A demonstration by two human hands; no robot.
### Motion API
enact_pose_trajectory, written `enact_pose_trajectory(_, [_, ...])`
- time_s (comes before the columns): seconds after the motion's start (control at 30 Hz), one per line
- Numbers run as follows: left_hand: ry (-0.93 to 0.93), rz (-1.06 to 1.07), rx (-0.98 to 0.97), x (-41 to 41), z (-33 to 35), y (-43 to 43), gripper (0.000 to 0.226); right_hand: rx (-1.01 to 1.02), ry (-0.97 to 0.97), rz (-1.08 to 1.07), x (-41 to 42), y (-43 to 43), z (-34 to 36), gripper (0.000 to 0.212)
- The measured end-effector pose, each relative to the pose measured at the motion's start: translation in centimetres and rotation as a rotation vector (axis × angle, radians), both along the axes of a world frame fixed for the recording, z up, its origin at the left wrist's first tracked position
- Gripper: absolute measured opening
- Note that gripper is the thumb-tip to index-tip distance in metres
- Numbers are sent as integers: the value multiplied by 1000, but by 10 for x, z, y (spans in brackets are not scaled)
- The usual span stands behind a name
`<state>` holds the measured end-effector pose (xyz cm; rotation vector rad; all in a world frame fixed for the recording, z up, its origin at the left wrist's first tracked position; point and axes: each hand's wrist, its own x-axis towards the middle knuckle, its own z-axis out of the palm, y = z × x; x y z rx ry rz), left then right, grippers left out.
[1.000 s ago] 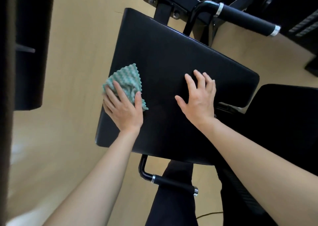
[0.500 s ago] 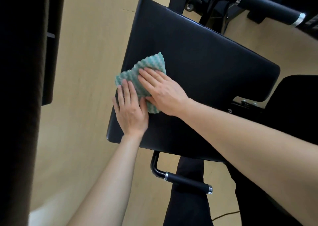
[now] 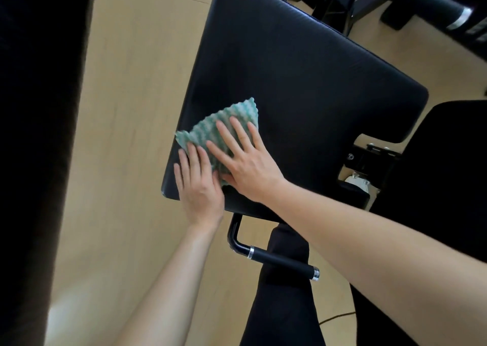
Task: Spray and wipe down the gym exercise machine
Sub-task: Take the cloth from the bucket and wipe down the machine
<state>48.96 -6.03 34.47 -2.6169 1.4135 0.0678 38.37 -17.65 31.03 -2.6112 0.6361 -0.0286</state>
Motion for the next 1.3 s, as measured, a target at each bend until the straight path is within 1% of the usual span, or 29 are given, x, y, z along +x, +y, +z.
enact_pose_trajectory(0.07, [23, -73, 52, -18, -5, 17, 56, 2, 22, -13, -23, 14, -7, 76])
enact_pose_trajectory(0.13, [52, -116, 89, -31, -12, 13, 60, 11, 61, -57, -49, 23, -16, 78])
enact_pose_trajectory(0.23, [82, -227, 156, -44, -20, -10, 69, 38, 136, -152, -84, 29, -28, 78])
enact_pose_trajectory(0.37, [50, -338, 206, -56, -27, -46, 79, 74, 184, -272, -102, 12, -34, 74])
enact_pose_trajectory(0.6, [38, -410, 142, -51, -35, -110, 81, 84, 194, -355, -105, -53, -44, 77])
enact_pose_trajectory(0.77, [23, -406, 82, -52, -41, -154, 77, 96, 199, -413, -101, -98, -39, 75])
enact_pose_trajectory(0.9, [9, -381, 87, -73, -47, -182, 75, 123, 235, -462, -117, -118, -37, 72])
enact_pose_trajectory(1.0, [9, -462, 127, -97, -54, -197, 74, 183, 289, -590, -140, -114, -43, 73])
enact_pose_trajectory(1.1, [34, -660, 209, -122, -63, -203, 73, 258, 359, -751, -164, -104, -51, 77])
enact_pose_trajectory(1.17, [48, -753, 249, -134, -70, -202, 74, 317, 378, -854, -175, -99, -53, 80])
enact_pose_trajectory(1.3, [61, -821, 287, -145, -76, -202, 85, 404, 363, -1017, -173, -92, -53, 78])
